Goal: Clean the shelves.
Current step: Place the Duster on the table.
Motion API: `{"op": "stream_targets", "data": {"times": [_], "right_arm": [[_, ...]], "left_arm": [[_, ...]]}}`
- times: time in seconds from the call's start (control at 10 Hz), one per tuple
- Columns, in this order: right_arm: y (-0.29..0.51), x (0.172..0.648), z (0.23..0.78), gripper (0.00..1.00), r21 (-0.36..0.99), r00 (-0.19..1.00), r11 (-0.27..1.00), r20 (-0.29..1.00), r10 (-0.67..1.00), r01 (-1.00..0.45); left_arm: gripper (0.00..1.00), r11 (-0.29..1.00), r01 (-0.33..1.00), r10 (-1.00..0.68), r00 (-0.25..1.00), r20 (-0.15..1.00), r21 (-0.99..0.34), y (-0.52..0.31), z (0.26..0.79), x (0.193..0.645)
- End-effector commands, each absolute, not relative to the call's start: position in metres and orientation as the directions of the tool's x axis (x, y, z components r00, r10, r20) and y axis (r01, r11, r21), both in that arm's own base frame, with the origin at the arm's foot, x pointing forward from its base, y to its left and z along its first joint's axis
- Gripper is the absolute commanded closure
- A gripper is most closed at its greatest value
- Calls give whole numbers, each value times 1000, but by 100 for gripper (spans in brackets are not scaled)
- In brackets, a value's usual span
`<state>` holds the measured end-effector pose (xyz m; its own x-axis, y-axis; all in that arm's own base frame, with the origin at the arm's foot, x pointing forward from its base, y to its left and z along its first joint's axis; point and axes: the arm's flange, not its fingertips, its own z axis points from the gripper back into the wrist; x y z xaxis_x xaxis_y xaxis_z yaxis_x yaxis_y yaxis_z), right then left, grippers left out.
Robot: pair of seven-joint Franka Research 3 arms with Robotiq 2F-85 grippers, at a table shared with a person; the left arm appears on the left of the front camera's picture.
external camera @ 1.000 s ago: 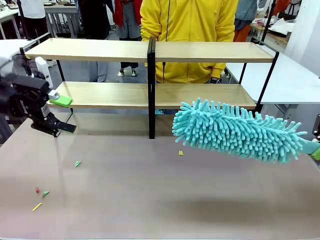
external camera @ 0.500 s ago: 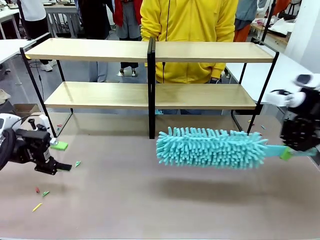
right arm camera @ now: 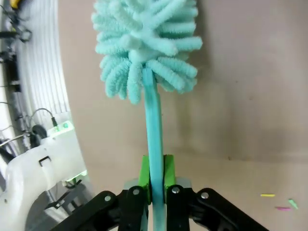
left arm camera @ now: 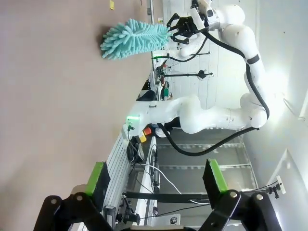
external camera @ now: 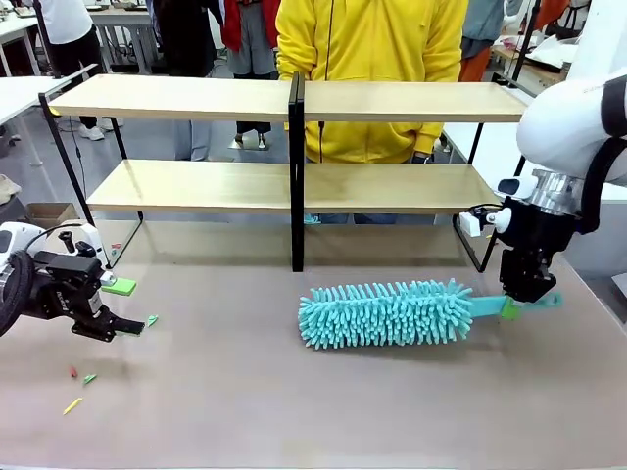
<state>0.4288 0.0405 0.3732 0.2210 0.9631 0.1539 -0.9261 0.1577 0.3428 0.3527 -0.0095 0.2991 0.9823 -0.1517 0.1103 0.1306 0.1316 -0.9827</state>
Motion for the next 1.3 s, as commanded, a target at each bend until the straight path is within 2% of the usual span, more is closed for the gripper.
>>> {"op": "stream_targets", "data": {"times": [0.0,0.1,0.2,0.3,0.5,0.6,0.7,0.8,0.9,1.0,1.1,1.2], "right_arm": [[25,428,390,73,354,235,161,179,955,-921],[16,430,393,29,348,241,165,189,952,-923],[5,429,398,14,297,273,201,224,936,-933],[-11,431,406,0,206,341,286,319,884,-936],[-53,413,433,0,108,369,379,571,733,-919],[-60,395,442,0,218,371,304,634,678,-928],[-65,376,446,0,356,413,225,651,636,-907],[-74,358,449,0,415,451,203,680,578,-887],[-80,351,449,0,390,495,305,682,538,-869],[-74,345,446,0,464,513,239,656,554,-853],[-74,356,451,0,378,448,246,677,585,-893],[-74,356,451,0,378,448,246,677,585,-893]], "left_arm": [[0,121,112,-136,986,96,-986,-8,305,351],[0,121,112,-136,986,96,-986,-8,305,351],[0,121,112,-136,986,96,-986,-8,305,351],[0,121,112,-136,986,96,-986,-8,305,351],[0,121,112,-136,986,96,-986,-8,305,351],[0,121,112,-136,986,96,-986,-8,305,351],[0,121,112,-136,986,96,-986,-8,305,351],[0,121,112,-136,986,96,-986,-8,305,351],[0,121,112,-136,986,96,-986,-8,305,351],[0,121,112,-136,986,96,-986,-8,305,351],[0,121,112,-136,986,96,-986,-8,305,351],[0,121,112,-136,986,96,-986,-8,305,351]]}}
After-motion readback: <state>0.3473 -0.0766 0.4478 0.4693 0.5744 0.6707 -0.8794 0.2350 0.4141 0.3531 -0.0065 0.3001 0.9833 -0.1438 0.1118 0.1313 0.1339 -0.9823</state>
